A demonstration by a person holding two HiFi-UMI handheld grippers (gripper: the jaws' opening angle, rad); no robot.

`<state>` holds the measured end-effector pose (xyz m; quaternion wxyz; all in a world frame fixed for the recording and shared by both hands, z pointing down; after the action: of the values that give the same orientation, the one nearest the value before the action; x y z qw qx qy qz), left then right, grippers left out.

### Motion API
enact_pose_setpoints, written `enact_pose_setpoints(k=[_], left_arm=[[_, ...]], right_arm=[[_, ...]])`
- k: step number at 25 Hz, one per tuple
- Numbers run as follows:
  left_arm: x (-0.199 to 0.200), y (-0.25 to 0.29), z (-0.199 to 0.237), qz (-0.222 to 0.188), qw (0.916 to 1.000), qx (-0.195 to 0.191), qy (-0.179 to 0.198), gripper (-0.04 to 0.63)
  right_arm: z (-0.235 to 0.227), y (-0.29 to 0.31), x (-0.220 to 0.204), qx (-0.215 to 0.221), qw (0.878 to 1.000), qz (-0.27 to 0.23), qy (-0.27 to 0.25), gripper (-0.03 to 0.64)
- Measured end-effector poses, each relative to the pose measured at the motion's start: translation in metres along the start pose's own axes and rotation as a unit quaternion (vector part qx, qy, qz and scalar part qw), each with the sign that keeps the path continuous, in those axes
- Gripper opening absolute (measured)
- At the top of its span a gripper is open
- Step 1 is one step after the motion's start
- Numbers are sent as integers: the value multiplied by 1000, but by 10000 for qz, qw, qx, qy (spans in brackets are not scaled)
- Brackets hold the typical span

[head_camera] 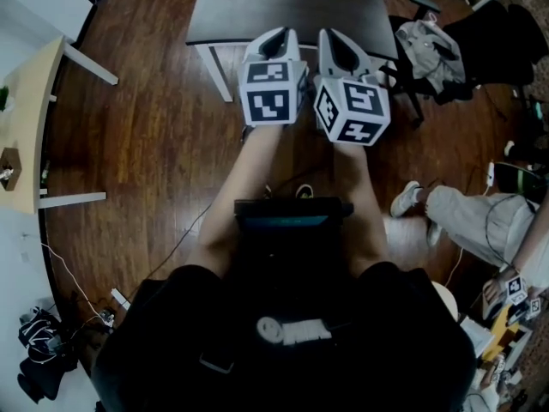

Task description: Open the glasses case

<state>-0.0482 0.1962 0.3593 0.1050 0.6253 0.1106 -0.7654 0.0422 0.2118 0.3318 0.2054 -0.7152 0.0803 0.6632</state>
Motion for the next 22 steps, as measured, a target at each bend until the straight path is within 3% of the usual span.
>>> enact_pose_setpoints(k=[5,10,22], left_arm=[[18,4,-12,-276,9995,114,50,-2],[13,13,-24,-249,9993,187,207,-2],[23,28,-22,-374,9989,233,149,-2]], right_arm=[[-7,-3,17,173,9995,-247,124,5],[-27,-1,15,209,9991,-296,222,5],[-31,15,22,380,9986,-335,165,5]])
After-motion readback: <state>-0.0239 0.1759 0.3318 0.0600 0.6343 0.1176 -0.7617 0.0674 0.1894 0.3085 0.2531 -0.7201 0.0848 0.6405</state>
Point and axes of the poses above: the fingertips, and each gripper's own axes: y forward along the fingers, z to its left, x out of its top, the point moved 4 cm from there along -y, backward along the fingers, and after that the axes turned 14 degrees about -z, right-handed, at the moved point
